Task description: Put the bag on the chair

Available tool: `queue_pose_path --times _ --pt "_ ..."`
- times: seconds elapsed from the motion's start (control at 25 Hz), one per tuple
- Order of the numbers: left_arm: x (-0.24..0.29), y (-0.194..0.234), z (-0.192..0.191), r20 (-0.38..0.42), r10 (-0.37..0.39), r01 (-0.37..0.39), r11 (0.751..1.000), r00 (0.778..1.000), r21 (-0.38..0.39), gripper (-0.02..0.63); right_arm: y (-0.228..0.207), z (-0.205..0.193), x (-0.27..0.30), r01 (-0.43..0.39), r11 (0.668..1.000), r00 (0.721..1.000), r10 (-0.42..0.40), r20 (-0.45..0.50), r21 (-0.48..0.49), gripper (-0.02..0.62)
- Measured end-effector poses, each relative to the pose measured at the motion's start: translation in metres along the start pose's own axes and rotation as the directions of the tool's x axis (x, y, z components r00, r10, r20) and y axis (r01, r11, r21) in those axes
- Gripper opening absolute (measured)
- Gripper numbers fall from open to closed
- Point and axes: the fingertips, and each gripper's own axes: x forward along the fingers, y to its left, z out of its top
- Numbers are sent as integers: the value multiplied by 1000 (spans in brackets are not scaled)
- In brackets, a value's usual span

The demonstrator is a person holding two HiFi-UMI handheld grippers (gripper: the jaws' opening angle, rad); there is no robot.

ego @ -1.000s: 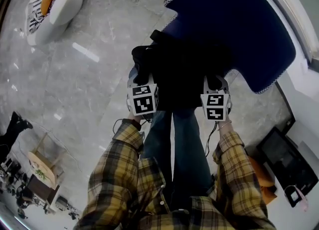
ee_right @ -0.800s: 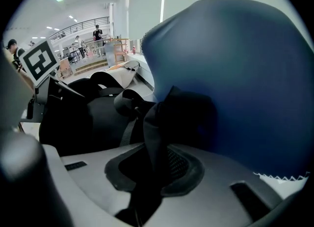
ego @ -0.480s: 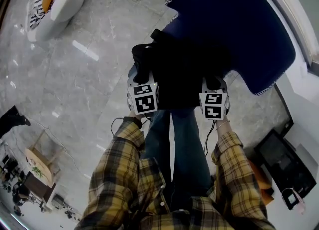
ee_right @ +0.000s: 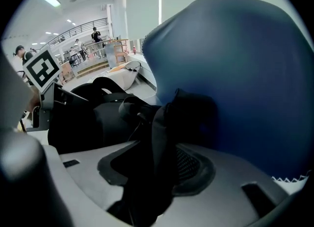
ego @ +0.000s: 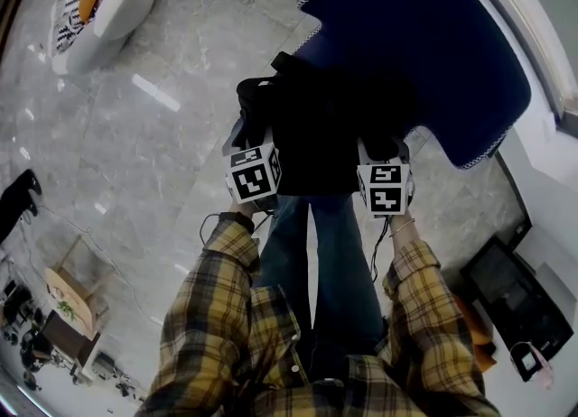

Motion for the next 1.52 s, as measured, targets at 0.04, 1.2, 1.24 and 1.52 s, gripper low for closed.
queue_pose_path --times 0.04,1.2,1.24,1.52 --pt "-1 1 1 5 3 -3 1000 1000 3 200 1 2 -1 -4 1000 1000 4 2 -1 200" --pt "-130 -66 97 202 -81 71 996 976 57 212 -24 92 -121 -4 1000 988 -1 156 30 252" --pt "-138 -71 105 217 -87 77 995 972 57 212 -25 99 -129 -9 1000 985 4 173 30 252" --pt "-196 -101 160 323 -146 140 989 935 43 210 -25 156 -188 -52 999 953 49 299 2 238"
